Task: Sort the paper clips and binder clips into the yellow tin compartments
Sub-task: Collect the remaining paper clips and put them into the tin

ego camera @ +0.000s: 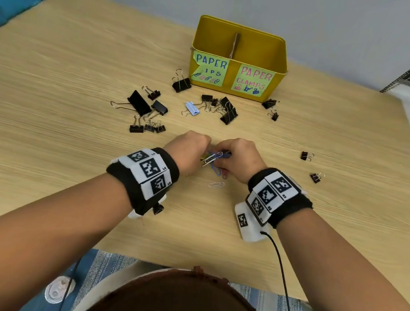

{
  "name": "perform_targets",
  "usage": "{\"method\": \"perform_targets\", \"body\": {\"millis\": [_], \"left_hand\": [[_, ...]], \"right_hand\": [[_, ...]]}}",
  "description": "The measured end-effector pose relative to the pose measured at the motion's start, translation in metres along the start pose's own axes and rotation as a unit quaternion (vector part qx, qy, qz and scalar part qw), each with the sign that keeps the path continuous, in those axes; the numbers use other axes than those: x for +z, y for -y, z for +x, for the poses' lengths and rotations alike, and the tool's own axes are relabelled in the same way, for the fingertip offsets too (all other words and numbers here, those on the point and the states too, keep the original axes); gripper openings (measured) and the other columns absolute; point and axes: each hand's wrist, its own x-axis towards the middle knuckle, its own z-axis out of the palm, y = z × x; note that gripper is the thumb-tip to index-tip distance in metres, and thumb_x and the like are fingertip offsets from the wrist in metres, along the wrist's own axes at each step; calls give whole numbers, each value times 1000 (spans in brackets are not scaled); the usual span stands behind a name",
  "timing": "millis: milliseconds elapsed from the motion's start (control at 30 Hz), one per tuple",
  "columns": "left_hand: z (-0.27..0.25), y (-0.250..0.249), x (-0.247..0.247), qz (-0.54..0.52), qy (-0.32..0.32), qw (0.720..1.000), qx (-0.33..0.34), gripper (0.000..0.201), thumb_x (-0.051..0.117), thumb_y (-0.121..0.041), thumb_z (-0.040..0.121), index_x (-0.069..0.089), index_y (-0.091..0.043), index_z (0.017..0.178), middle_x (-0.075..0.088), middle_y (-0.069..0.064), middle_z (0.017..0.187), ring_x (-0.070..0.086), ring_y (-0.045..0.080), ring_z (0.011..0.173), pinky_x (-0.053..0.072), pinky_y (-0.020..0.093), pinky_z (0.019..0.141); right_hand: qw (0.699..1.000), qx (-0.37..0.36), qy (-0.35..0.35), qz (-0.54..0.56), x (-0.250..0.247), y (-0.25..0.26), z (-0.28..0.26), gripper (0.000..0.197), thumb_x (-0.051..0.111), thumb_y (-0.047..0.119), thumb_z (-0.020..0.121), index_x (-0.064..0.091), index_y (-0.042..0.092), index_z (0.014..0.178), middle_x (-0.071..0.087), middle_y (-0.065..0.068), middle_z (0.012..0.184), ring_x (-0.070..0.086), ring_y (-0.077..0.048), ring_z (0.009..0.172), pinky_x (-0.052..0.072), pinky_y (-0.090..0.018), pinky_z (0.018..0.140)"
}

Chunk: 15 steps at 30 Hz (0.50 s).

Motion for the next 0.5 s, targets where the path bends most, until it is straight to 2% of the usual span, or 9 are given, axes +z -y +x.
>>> {"method": "perform_targets", "body": {"millis": [67, 100, 133, 200, 233, 333, 400, 467, 500], "left_hand": [[5, 4, -2, -33, -7, 999, -5, 31, 55, 4, 81, 49, -6, 110, 61, 18, 101, 58, 31, 87, 44, 33, 66], [9, 6, -2, -51, -5, 999, -10, 35, 56, 3, 80, 50, -8, 112, 62, 16, 101, 59, 30, 87, 45, 32, 68], [12, 8, -3, -61, -1, 998, -12, 35, 58, 0, 80, 55, -11, 113, 63, 12, 100, 61, 28, 89, 46, 30, 70], [17, 10, -6, -60, 12, 998, -8, 23, 60, -4, 80, 67, -11, 101, 65, 7, 92, 62, 24, 88, 46, 27, 70], [20, 11, -9, -63, 20, 998, -8, 18, 61, -4, 80, 71, -9, 94, 64, 5, 85, 61, 22, 82, 45, 27, 68], [29, 18, -16, -127, 47, 990, -30, 12, 64, 1, 76, 70, -10, 76, 60, 0, 66, 57, 12, 59, 50, 25, 62], [39, 27, -23, -220, 72, 971, -67, 25, 65, 6, 75, 64, -16, 64, 60, 0, 60, 57, 10, 51, 55, 26, 62], [48, 34, -37, -287, 71, 952, -74, 30, 65, 10, 74, 63, -17, 61, 61, 1, 54, 58, 10, 46, 56, 28, 63], [52, 37, -47, -309, 64, 947, -67, 30, 64, 12, 74, 64, -15, 62, 62, -1, 50, 59, 8, 43, 56, 25, 59]], "right_hand": [[999, 27, 5, 47, -4, -6, 7, 20, 68, -2, 78, 71, 4, 97, 64, -7, 71, 62, -10, 54, 51, -21, 60], [997, 36, 12, 73, -5, -9, 11, 20, 69, -2, 77, 72, 5, 96, 62, -4, 66, 59, 0, 45, 51, -19, 59], [994, 42, 19, 99, -6, -11, 15, 20, 70, -3, 76, 72, 4, 95, 62, -1, 63, 57, 3, 39, 51, -20, 60], [991, 46, 33, 123, -8, -18, 24, 19, 72, -3, 75, 74, 4, 93, 64, 5, 57, 57, 4, 36, 53, -23, 62], [990, 45, 41, 126, -10, -20, 29, 20, 72, -3, 75, 74, 3, 94, 64, 9, 51, 57, 4, 36, 53, -21, 59], [984, 46, 56, 163, -21, -18, 40, 24, 70, -6, 75, 71, -4, 100, 63, 9, 42, 57, 2, 36, 52, -16, 51], [974, 38, 62, 215, -36, -11, 48, 26, 67, -11, 76, 67, -10, 102, 65, 5, 47, 56, 0, 35, 52, -15, 48], [961, 22, 54, 269, -56, 2, 58, 24, 63, -16, 76, 65, -14, 101, 67, 2, 49, 56, -3, 35, 53, -15, 46], [956, 12, 45, 289, -67, 9, 64, 20, 63, -16, 76, 66, -13, 96, 68, 3, 49, 58, -4, 37, 54, -15, 47]]}}
